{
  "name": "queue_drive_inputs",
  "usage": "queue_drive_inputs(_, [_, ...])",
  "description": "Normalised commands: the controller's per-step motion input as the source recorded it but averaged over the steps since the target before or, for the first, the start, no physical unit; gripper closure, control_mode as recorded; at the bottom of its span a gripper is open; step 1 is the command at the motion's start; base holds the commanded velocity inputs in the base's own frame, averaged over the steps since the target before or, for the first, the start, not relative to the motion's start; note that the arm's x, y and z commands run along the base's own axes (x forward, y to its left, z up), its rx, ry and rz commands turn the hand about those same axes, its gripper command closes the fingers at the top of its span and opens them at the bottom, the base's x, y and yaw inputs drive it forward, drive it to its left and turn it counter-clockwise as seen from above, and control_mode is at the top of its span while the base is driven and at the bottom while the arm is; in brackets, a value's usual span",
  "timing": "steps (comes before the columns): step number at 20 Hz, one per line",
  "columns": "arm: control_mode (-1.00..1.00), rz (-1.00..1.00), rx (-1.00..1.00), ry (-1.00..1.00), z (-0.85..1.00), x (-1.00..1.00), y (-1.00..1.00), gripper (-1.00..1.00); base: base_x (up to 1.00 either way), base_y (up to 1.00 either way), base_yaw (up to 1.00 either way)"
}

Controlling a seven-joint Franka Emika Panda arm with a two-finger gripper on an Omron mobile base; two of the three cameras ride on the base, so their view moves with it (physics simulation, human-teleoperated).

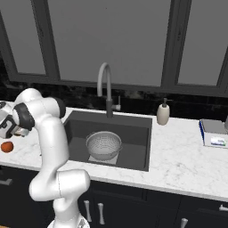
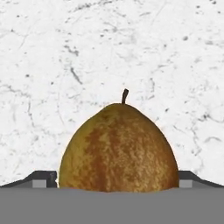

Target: Put the colander in the sink, put the pear, orange in the colander, and turn on the sink faucet and pour water over the colander.

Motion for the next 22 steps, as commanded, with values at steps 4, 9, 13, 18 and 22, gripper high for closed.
queue_drive_inputs(4, [-1.00, 0.00, 0.00, -0.15, -0.45, 0.06, -0.04, 1.00, 0.00, 0.00, 0.00])
queue_drive_inputs(9, [-1.00, -0.10, 0.07, -0.38, -0.09, -0.14, -0.62, 1.00, 0.00, 0.00, 0.00])
queue_drive_inputs(13, [-1.00, -0.11, 0.35, -0.44, 0.82, -0.71, -0.87, 1.00, 0.00, 0.00, 0.00])
queue_drive_inputs(18, [-1.00, -0.16, 0.45, -0.09, 1.00, -0.72, -0.82, 1.00, 0.00, 0.00, 0.00])
queue_drive_inputs(22, [-1.00, -0.27, 0.38, 0.12, 1.00, -0.41, -0.72, 1.00, 0.00, 0.00, 0.00])
